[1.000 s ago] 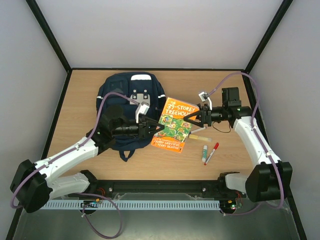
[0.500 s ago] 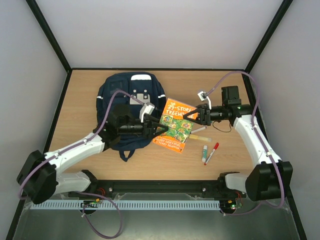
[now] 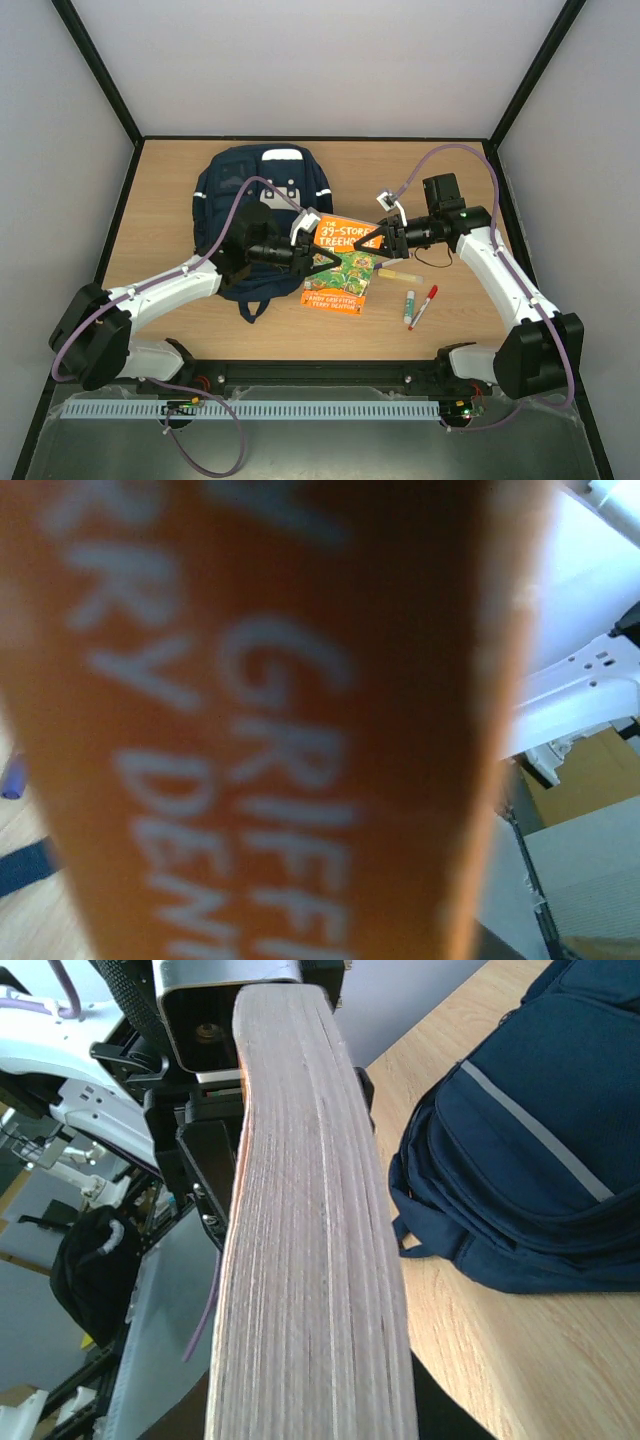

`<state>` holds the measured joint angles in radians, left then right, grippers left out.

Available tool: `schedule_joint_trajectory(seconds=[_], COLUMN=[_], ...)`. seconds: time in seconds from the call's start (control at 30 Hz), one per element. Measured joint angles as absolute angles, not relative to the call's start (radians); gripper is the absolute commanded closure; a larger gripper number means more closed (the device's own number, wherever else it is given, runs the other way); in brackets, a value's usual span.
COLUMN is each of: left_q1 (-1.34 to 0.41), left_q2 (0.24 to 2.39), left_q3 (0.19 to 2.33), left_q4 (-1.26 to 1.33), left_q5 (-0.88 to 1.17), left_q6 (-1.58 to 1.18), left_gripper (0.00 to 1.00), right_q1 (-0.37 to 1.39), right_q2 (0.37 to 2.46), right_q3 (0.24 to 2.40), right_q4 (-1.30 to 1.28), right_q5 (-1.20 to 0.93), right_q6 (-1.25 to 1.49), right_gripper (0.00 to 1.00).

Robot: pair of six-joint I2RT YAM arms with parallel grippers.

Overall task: Pack the student bag
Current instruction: Pick up the book from the center of the board.

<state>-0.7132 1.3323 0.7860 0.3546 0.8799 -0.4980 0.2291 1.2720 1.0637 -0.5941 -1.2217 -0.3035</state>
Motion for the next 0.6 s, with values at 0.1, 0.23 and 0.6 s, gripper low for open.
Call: schedule_joint_trajectory(seconds=[0.1, 0.23, 0.6], left_q1=[-0.714, -0.714, -0.678], left_q2=[1.332, 1.332, 1.195], left_q3=[0.787, 0.787, 0.717], left_q4=[0.362, 0.361, 0.414], left_q5=[0.895, 0.894, 0.83], left_q6=[-0.495, -0.499, -0.588], left_gripper=[0.95, 0.98, 0.98], right_q1=[0.231, 0.231, 0.231], right_q2=[1.275, 1.274, 1.222], right_q3=[1.069, 1.069, 1.06], right_q4=[-0.604, -0.603, -0.473], right_q5=[-1.223, -1.219, -1.235], right_q6=[-0.311, -0.305, -0.205], right_gripper=[0.9, 0.53, 0.44])
